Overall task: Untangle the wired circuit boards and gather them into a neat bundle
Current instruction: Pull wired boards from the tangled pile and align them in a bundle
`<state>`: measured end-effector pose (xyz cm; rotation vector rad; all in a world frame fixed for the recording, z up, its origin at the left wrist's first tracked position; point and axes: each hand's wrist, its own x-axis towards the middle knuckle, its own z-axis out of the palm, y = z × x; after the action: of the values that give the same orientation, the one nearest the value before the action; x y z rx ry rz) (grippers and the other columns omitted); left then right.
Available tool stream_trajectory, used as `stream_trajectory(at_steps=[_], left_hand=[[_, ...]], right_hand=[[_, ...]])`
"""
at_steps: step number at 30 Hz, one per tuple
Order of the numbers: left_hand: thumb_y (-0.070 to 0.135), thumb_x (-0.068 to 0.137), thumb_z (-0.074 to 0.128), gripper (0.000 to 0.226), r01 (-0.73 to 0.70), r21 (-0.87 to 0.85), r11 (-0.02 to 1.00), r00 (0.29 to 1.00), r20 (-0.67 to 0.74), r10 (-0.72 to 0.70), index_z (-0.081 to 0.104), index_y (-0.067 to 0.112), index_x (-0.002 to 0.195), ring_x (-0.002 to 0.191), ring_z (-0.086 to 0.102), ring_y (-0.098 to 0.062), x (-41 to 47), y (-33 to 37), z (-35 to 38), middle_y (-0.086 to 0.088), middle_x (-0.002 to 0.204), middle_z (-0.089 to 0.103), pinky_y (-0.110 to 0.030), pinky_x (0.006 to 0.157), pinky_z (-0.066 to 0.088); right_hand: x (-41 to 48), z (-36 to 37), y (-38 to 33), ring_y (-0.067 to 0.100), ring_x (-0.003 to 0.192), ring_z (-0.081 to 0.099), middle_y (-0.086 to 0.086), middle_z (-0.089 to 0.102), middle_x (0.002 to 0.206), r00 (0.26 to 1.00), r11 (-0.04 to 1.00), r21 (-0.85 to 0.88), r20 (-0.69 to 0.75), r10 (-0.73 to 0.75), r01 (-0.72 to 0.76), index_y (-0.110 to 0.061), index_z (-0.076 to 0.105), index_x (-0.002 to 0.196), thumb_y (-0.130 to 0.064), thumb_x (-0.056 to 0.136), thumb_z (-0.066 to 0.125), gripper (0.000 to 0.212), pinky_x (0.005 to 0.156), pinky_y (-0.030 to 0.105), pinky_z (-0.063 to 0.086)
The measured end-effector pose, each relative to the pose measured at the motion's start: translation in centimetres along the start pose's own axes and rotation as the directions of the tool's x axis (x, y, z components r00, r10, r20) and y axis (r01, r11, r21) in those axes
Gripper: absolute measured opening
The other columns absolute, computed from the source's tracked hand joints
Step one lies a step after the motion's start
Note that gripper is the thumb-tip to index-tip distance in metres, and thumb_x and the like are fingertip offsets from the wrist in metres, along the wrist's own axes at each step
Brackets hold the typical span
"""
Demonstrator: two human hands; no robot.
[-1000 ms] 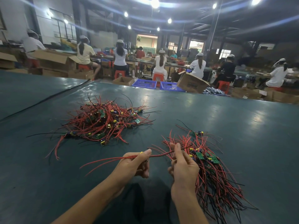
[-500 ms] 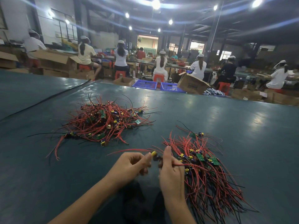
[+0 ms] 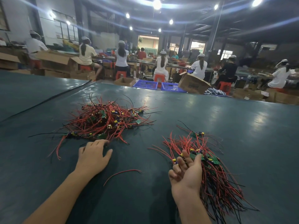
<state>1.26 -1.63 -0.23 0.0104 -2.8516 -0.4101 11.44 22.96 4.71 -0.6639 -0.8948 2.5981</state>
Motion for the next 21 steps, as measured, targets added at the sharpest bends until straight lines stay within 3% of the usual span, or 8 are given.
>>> stream_trajectory(at_steps=[2, 7, 11, 15, 18, 21], left_hand=[[0.049, 0.093, 0.05, 0.043, 0.01, -0.027, 1.0, 0.997, -0.07, -0.012, 0.044, 0.03, 0.131, 0.124, 0.044, -0.019, -0.1, 0.2, -0.2, 0.007, 0.132, 0.053, -0.04, 0.102, 0.028], [0.052, 0.092, 0.05, 0.042, -0.004, 0.031, 1.0, 0.994, -0.114, 0.007, 0.052, 0.033, 0.13, 0.117, 0.046, -0.017, -0.2, 0.3, -0.3, 0.009, 0.123, 0.056, -0.038, 0.097, 0.027], [0.051, 0.092, 0.051, 0.03, -0.051, 0.032, 0.998, 0.989, -0.137, 0.055, 0.063, 0.034, 0.114, 0.112, 0.047, -0.016, -0.4, 0.3, -0.3, 0.01, 0.112, 0.056, -0.037, 0.097, 0.024], [0.043, 0.094, 0.054, 0.024, -0.157, -0.161, 0.974, 0.955, -0.276, 0.109, 0.064, 0.024, 0.104, 0.104, 0.051, -0.017, -1.1, 1.6, -0.2, 0.007, 0.102, 0.056, -0.036, 0.095, 0.024], [0.045, 0.09, 0.048, 0.026, -0.34, -0.33, 0.881, 0.885, -0.429, 0.181, 0.062, 0.024, 0.093, 0.087, 0.053, -0.007, -2.4, 3.9, -1.4, 0.012, 0.09, 0.055, -0.028, 0.087, 0.028], [0.039, 0.089, 0.049, 0.021, -0.486, -0.6, 0.636, 0.861, -0.454, 0.23, 0.062, 0.023, 0.094, 0.08, 0.059, -0.006, -4.0, 6.6, -2.8, 0.012, 0.086, 0.063, -0.023, 0.077, 0.044]], right_hand=[[-0.2, 0.3, 0.0, 0.008, 0.038, 0.03, -0.001, 0.049, 0.066, 1.0, 0.999, -0.047, -0.008, -0.028, 0.028, -0.02, 0.061, 0.102, -0.06, 0.096, 0.041, 0.045, 0.034, 0.016, 0.025], [-0.3, 0.3, 0.3, 0.007, 0.037, 0.029, -0.002, 0.047, 0.067, 1.0, 0.997, -0.074, 0.008, -0.024, 0.025, -0.022, 0.059, 0.098, -0.055, 0.096, 0.047, 0.036, 0.034, 0.017, 0.025], [-0.2, 0.3, 0.5, 0.006, 0.036, 0.028, -0.003, 0.046, 0.064, 1.0, 0.995, -0.097, 0.024, -0.014, 0.016, -0.02, 0.058, 0.1, -0.052, 0.096, 0.048, 0.034, 0.033, 0.017, 0.024], [0.0, 0.3, 0.9, 0.006, 0.037, 0.028, -0.003, 0.048, 0.063, 0.999, 0.99, -0.139, 0.031, -0.022, 0.026, -0.019, 0.059, 0.103, -0.051, 0.096, 0.049, 0.034, 0.034, 0.017, 0.024], [0.0, 0.4, 1.3, 0.006, 0.038, 0.032, -0.005, 0.051, 0.058, 0.998, 0.976, -0.217, 0.07, -0.002, 0.018, -0.017, 0.063, 0.101, -0.049, 0.095, 0.051, 0.035, 0.035, 0.016, 0.024], [-0.2, 0.8, 2.0, 0.006, 0.042, 0.036, -0.006, 0.054, 0.057, 0.99, 0.93, -0.367, 0.138, 0.02, 0.032, -0.012, 0.068, 0.098, -0.048, 0.095, 0.052, 0.039, 0.036, 0.018, 0.025]])
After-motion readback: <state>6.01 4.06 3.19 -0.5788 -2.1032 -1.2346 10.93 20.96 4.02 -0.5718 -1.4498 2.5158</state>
